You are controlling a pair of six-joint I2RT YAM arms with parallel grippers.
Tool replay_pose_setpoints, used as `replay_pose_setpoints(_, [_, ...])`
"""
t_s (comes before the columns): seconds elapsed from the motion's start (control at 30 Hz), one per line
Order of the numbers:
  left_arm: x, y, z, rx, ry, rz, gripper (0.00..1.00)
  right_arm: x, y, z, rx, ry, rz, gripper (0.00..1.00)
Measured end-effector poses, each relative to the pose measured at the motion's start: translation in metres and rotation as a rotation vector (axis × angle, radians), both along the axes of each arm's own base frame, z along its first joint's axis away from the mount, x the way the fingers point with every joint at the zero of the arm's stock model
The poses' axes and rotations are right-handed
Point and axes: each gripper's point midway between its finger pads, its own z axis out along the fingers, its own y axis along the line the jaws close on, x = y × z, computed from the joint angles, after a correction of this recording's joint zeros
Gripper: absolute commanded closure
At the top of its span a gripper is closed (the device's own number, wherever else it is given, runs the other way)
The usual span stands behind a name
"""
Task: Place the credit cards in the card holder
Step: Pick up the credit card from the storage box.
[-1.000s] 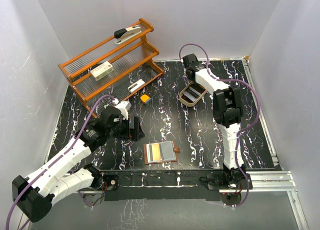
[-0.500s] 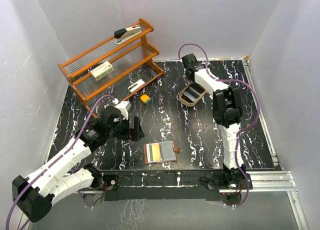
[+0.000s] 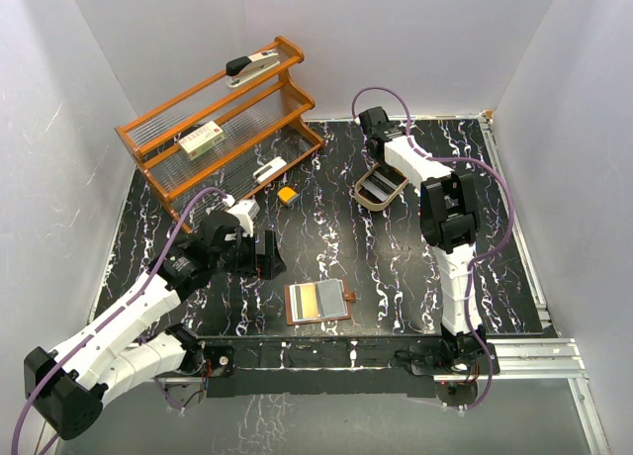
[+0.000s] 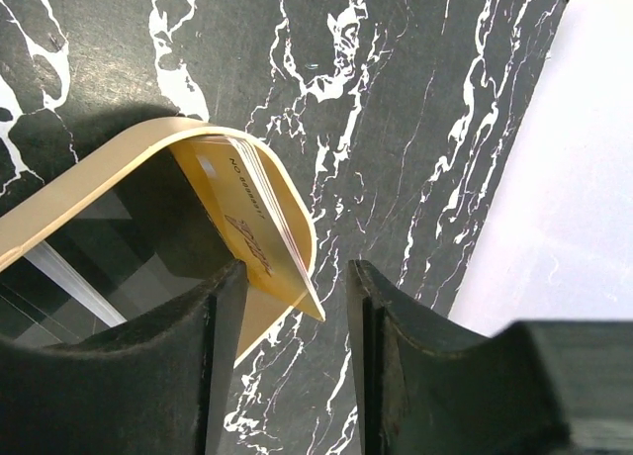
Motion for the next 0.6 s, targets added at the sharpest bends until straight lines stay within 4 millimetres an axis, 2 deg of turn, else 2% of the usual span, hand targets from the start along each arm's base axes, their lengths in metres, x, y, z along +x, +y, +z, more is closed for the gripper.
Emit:
replay_pose_setpoints(0.17, [0.000,0.000,0.000,0.000,0.000,0.000,0.01,0.000,-0.001,0.000,-0.011,0.004,0.005,0.60])
replay_pose_setpoints(0.43, [0.000,0.000,0.000,0.001,0.001,0.000,0.01,0.004,-0.001,-0.013,-0.029,0.024,0.014,0.75])
replay_pose_setpoints(0.6, [0.000,0.000,-0.001,0.003,0.003,0.000,0.01,0.006,-0.003,-0.008,-0.051,0.017,0.016,0.81])
